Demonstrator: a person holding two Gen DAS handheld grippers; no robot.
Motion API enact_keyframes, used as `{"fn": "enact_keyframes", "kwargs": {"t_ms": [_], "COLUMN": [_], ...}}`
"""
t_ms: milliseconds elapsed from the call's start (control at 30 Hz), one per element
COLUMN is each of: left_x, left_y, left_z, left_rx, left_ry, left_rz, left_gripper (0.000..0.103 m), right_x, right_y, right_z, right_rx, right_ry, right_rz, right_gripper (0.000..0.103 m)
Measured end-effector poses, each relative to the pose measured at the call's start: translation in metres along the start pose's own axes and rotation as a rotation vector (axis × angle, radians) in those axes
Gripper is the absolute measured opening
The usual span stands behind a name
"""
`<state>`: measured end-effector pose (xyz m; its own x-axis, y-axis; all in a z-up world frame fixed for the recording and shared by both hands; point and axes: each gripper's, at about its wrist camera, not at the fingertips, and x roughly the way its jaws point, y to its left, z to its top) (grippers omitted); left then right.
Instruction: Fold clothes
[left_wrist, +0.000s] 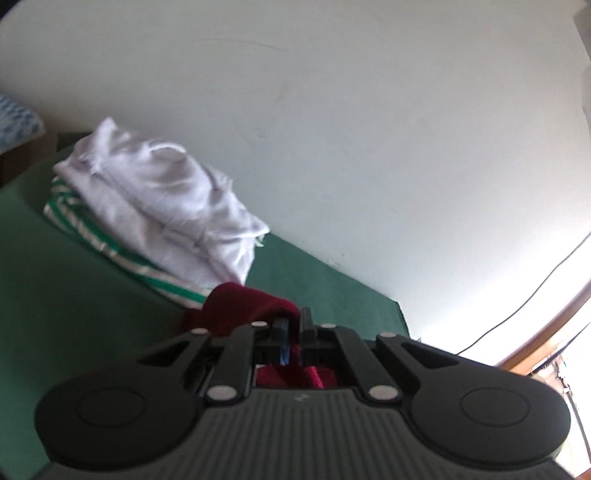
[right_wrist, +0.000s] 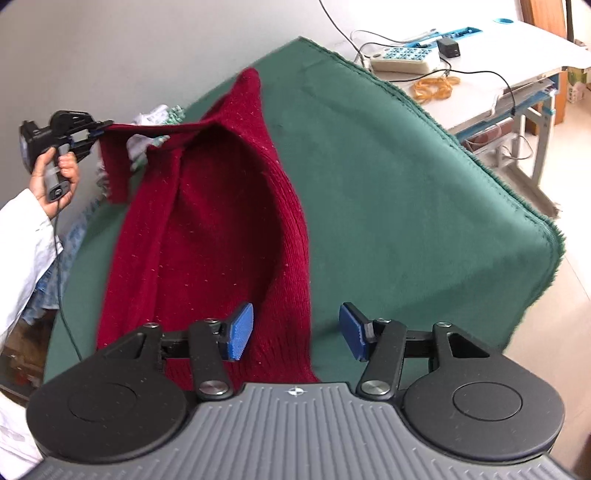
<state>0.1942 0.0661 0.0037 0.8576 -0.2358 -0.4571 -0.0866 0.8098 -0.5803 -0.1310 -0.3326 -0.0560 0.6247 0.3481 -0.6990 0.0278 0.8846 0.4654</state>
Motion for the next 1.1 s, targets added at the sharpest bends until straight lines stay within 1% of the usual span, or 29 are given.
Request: {"fn": "enact_keyframes", "kwargs": {"t_ms": [100,233,300,367,433,467,600,633,667,733,767,800,833,900,933,967,1033,1067,1100], "left_x": [0.013,0.012,0.012,0.010,0.007,0.001,-0.024,-0.033,-0.041,-0.057,-0.063,-0.064,-0.063,-0.052,-0.046,-0.040,-0.026,-0.014,0.000], "left_y": [-0.003,-0.002,0.007,0.023,0.045,0.059,0.106,0.116,0.122,0.119,0.109,0.095,0.080,0.037,0.017,-0.005,-0.040,-0.054,-0.063], "left_z": [0.002,-0.006,-0.009,-0.015,-0.022,-0.027,-0.043,-0.047,-0.053,-0.066,-0.074,-0.081,-0.089,-0.103,-0.109,-0.115,-0.125,-0.131,-0.135], "left_rx": [0.026,0.040,0.031,-0.003,-0.063,-0.094,-0.184,-0.222,-0.248,-0.235,-0.200,-0.153,-0.104,0.005,0.046,0.093,0.193,0.225,0.223], "left_ry": [0.027,0.062,0.074,0.111,0.159,0.172,0.233,0.249,0.265,0.300,0.314,0.333,0.355,0.411,0.412,0.402,0.375,0.380,0.401], "left_rz": [-0.009,-0.003,0.003,0.028,0.061,0.083,0.168,0.181,0.177,0.144,0.118,0.072,0.023,-0.103,-0.154,-0.194,-0.245,-0.243,-0.244], "left_gripper": [0.000,0.000,0.000,0.000,0.024,0.041,0.043,0.043,0.043,0.043,0.045,0.055,0.061,0.085,0.090,0.101,0.102,0.102,0.102], "right_x": [-0.002,-0.006,-0.006,-0.003,0.001,-0.001,-0.006,-0.006,-0.007,-0.007,-0.005,-0.002,0.000,0.003,0.003,0.003,0.001,0.000,-0.002], "right_y": [0.001,0.004,0.005,0.002,0.002,0.005,0.013,0.014,0.015,0.015,0.015,0.014,0.013,0.012,0.012,0.012,0.015,0.019,0.022], "right_z": [-0.006,-0.021,-0.031,-0.038,-0.041,-0.042,-0.045,-0.045,-0.045,-0.043,-0.042,-0.041,-0.039,-0.037,-0.037,-0.037,-0.036,-0.035,-0.034], "right_rx": [0.029,0.121,0.137,0.181,0.235,0.245,0.255,0.256,0.255,0.246,0.242,0.240,0.241,0.252,0.258,0.264,0.259,0.240,0.214], "right_ry": [-0.026,-0.032,-0.045,-0.053,-0.053,-0.071,-0.118,-0.126,-0.138,-0.144,-0.134,-0.124,-0.117,-0.114,-0.122,-0.131,-0.152,-0.164,-0.171], "right_rz": [0.001,-0.029,-0.067,-0.086,-0.095,-0.094,-0.100,-0.107,-0.117,-0.111,-0.102,-0.096,-0.101,-0.104,-0.101,-0.097,-0.108,-0.127,-0.144], "right_gripper": [0.055,0.056,0.056,0.056,0.056,0.056,0.057,0.057,0.057,0.057,0.057,0.057,0.057,0.057,0.056,0.055,0.049,0.049,0.049]}}
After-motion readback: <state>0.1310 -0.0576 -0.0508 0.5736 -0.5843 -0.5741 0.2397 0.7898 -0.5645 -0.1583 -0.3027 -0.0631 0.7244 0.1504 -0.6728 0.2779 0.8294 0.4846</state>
